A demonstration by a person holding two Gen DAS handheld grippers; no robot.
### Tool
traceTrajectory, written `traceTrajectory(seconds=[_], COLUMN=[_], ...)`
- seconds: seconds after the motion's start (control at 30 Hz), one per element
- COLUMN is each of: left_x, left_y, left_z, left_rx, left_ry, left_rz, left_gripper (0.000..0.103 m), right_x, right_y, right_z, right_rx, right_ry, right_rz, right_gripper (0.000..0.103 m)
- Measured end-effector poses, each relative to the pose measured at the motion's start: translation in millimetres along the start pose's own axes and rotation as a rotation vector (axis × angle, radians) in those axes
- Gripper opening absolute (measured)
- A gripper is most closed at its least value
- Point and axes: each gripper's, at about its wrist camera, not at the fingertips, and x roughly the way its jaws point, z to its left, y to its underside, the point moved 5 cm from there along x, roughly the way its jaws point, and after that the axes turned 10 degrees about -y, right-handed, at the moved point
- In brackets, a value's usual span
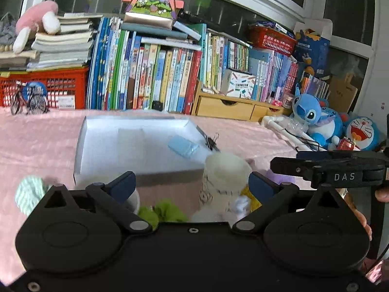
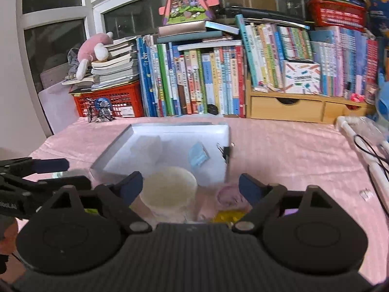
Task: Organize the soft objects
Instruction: 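Grasp the pink-and-green fabric bow with the left tool while the right tool approaches the gold sequin pouch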
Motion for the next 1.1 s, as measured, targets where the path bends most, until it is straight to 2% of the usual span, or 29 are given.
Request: traceTrajectory(seconds=[0.13, 0.47, 0.6, 0.7, 0.93, 1.1], left_x=[-3.5, -9.8, -2.4, 4.8, 17.4, 31.3], left_y=[20.1, 62.2, 79.9, 88.8, 93.2, 95.9], left_z=[-0.1, -4.2, 1.1, 6.9, 32.2, 40.1], left_rx=[0.007, 0.086, 0.092, 0.042, -0.217, -0.311], left_ry=[-0.016, -0.127, -0.186, -0.203, -0.198, -0.217], left_rz=[0.001, -0.073, -0.05, -0.018, 0.032, 0.063], left_gripper=[0.099, 0.101, 0.102, 0.101, 0.079, 0.064], right_x=[-8.6, -21.5, -20.7, -19.0, -17.2, -10.8], right_y=[21.4, 63.2, 81.7, 93.9, 111.2, 118.7], right_z=[-8.5, -16.6, -16.2, -17.3, -24.1, -25.4], right_rx=[0.014, -0.026, -0.069, -0.073, -0.049, -0.071], right_ry=[0.029, 0.101, 0.143, 0.164, 0.2, 0.222], right_rz=[-0.015, -0.072, -0.074, -0.07, -0.095, -0.083], right_gripper=[0.094, 0.099, 0.101, 0.101, 0.101, 0.101])
